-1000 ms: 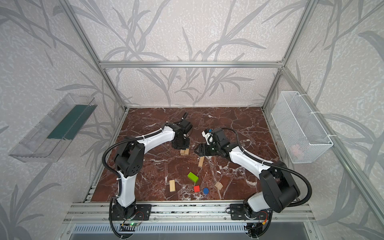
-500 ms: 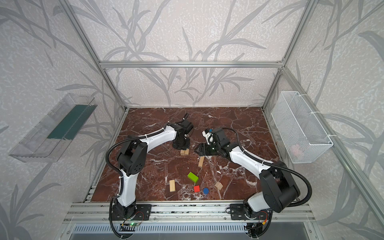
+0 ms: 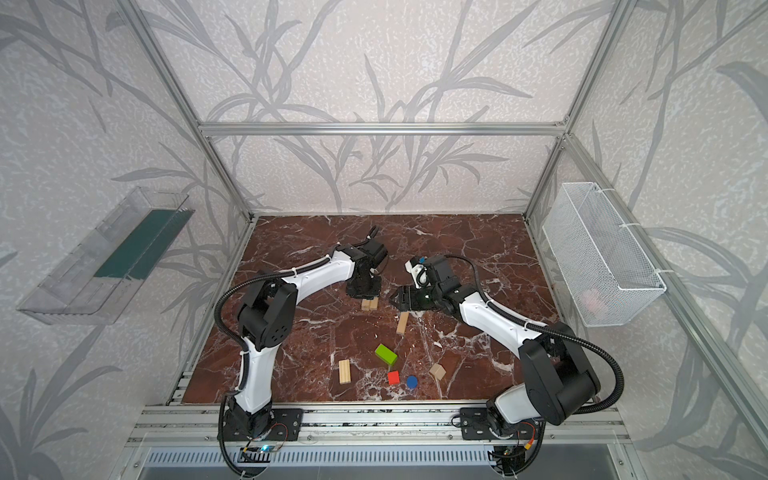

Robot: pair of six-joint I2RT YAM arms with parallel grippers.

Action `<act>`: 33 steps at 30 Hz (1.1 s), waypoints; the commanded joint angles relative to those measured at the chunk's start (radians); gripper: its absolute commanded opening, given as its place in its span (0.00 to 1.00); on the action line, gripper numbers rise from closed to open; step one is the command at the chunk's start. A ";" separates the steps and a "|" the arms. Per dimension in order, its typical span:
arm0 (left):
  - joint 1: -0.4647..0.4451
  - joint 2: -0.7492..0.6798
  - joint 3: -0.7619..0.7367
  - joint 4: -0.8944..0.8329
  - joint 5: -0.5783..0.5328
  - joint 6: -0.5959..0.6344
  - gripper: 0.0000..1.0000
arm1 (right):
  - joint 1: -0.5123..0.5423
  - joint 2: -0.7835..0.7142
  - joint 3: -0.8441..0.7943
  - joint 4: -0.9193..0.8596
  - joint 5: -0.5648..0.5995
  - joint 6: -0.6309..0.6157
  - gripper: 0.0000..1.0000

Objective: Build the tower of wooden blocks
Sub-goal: 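Set block 58 upright against the standing pair and open the left gripper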

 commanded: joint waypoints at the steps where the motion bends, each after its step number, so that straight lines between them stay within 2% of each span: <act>1: 0.003 0.017 0.028 -0.038 -0.024 0.011 0.09 | -0.006 -0.018 0.005 0.012 0.001 -0.001 0.71; 15: 0.004 0.020 0.027 -0.040 -0.021 0.012 0.10 | -0.008 -0.020 0.005 0.014 -0.002 0.000 0.71; 19: 0.005 0.020 0.025 -0.040 -0.021 0.011 0.17 | -0.010 -0.024 0.006 0.014 -0.004 0.000 0.71; 33: 0.006 0.015 0.028 -0.042 -0.033 0.000 0.30 | -0.009 -0.028 0.007 0.015 -0.008 0.003 0.71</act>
